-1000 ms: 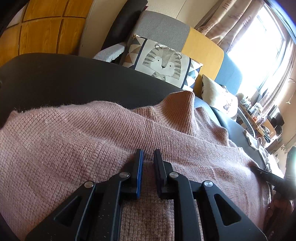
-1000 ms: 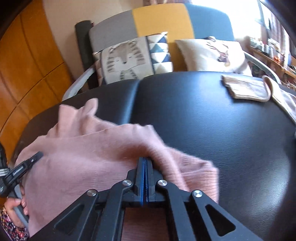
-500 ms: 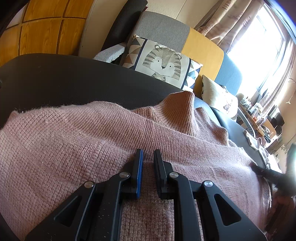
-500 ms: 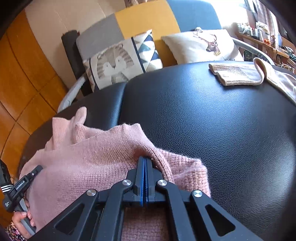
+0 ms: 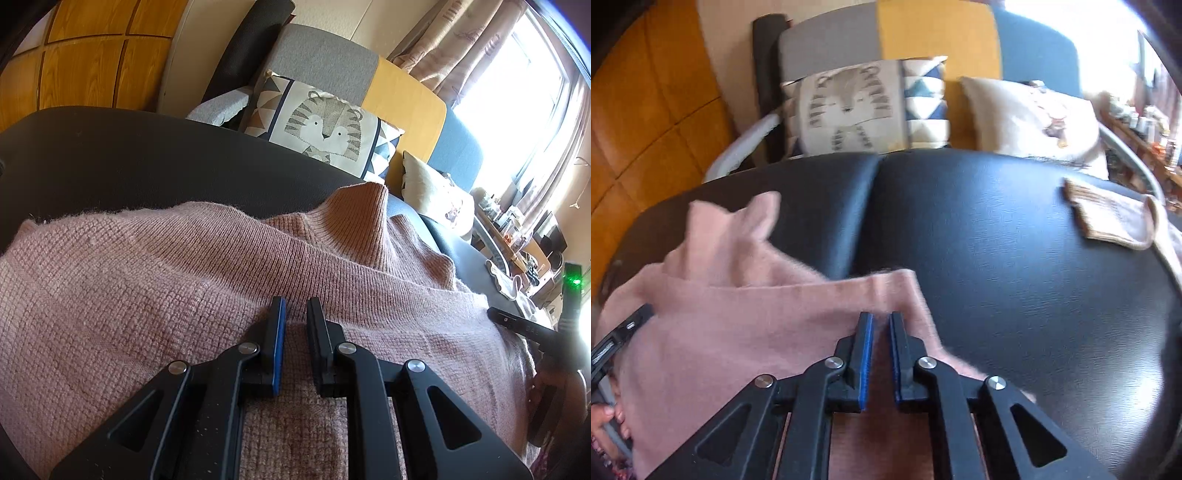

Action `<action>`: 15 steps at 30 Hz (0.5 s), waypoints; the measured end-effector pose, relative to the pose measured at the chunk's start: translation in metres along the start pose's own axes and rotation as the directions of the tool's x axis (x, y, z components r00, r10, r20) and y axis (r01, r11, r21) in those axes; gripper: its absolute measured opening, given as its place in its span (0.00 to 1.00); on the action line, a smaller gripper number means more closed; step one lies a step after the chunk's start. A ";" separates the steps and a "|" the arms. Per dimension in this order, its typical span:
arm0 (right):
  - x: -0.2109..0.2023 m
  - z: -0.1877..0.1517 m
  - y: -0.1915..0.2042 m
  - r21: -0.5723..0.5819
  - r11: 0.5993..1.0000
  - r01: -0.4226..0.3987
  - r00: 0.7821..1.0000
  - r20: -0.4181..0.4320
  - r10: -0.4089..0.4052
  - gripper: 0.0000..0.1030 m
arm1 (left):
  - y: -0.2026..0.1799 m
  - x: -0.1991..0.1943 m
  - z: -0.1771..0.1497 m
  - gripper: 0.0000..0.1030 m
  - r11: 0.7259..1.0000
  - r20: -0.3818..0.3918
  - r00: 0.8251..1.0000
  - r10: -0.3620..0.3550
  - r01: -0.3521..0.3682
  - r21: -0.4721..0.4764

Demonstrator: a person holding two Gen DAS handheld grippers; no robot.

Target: Fold clothes

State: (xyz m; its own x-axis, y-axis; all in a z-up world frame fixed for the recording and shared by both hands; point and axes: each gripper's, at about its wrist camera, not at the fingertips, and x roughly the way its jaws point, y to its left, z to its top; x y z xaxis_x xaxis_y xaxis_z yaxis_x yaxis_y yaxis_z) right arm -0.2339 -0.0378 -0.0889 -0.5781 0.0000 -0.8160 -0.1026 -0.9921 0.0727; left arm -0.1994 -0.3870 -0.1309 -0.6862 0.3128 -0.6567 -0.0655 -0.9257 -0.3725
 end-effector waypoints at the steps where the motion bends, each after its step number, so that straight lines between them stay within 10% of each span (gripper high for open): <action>1: 0.000 -0.002 -0.007 0.031 0.999 0.020 1.000 0.004 -0.020 0.08 | 0.000 0.000 0.000 0.14 1.000 0.000 1.000 -0.001 0.001 0.000; 10: -0.012 -0.007 -0.028 0.122 0.992 -0.015 1.000 0.017 0.013 0.13 | 0.001 0.001 -0.001 0.14 1.000 0.003 1.000 -0.003 0.003 -0.001; 15: -0.099 -0.024 -0.031 0.082 0.984 -0.157 0.963 0.234 0.134 0.15 | 0.001 0.001 -0.001 0.14 1.000 0.002 1.000 -0.002 0.002 0.000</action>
State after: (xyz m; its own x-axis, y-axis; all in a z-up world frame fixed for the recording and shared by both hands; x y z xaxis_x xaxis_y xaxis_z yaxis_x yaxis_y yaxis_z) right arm -0.1537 -0.0100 -0.0241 -0.7602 -0.1039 -0.6413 -0.0761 -0.9661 0.2467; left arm -0.1995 -0.3876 -0.1326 -0.6878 0.3137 -0.6547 -0.0669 -0.9253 -0.3732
